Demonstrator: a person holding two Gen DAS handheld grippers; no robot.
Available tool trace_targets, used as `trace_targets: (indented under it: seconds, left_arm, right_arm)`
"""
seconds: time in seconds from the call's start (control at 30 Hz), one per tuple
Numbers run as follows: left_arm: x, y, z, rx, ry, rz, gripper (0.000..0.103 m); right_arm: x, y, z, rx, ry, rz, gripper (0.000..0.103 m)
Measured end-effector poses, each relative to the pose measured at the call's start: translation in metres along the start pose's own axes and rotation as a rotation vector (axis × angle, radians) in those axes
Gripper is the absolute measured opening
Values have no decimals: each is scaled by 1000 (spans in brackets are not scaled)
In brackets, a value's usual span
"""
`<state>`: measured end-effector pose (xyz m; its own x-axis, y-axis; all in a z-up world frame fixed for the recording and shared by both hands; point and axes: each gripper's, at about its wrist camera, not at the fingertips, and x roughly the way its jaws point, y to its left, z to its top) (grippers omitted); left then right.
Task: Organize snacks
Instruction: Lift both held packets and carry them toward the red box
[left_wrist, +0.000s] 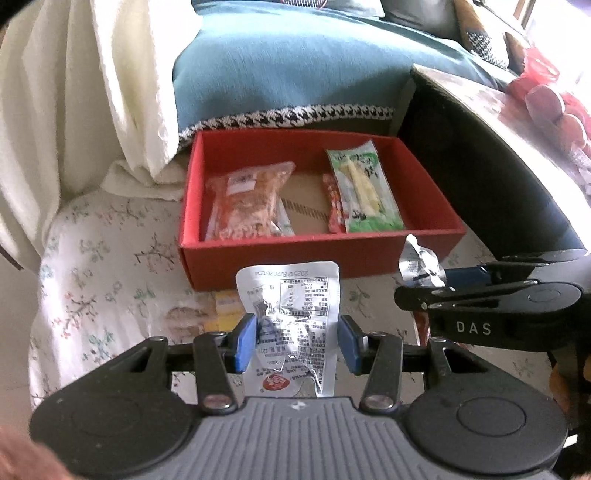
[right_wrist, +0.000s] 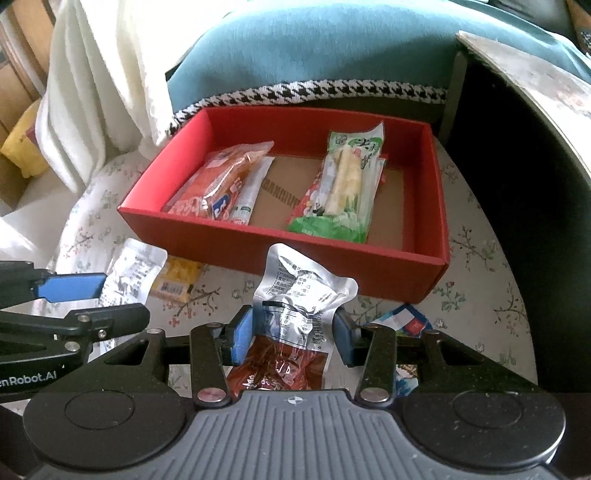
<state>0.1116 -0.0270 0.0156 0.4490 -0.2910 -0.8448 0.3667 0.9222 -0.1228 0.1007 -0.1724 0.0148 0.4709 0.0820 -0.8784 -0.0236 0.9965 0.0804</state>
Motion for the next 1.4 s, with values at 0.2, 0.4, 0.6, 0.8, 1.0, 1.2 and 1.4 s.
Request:
trace_targets:
  seconds: [0.2,0.4,0.6,0.8,1.0,1.2,1.4]
  left_arm:
    - [-1,1,4,10,-30,41,40]
    - [-2,-2,10,20,-58,54,40]
    - [-3,-3,14,22,-75,59,40]
    - [-4,-3,21,13,-95,66,40]
    - [-5,-4,29,9,-120,81,40]
    - [-2,-6,33,8,-124,90,40]
    - [-1,-7,39,10,-140,105,40]
  right_arm:
    - [-2,-2,4,14,-18,0,53]
    - [-9,-3,10,26,-49,6,53]
    - [-14,-4,15,35,-77,12,54]
    - [-19,-6,19,43,-108,19,54]
    - [-20,-8,22,51,-124,21,54]
    - [-22,-9,26,61,-138,27,54]
    - [-25,-8,32,66,-151,31,53]
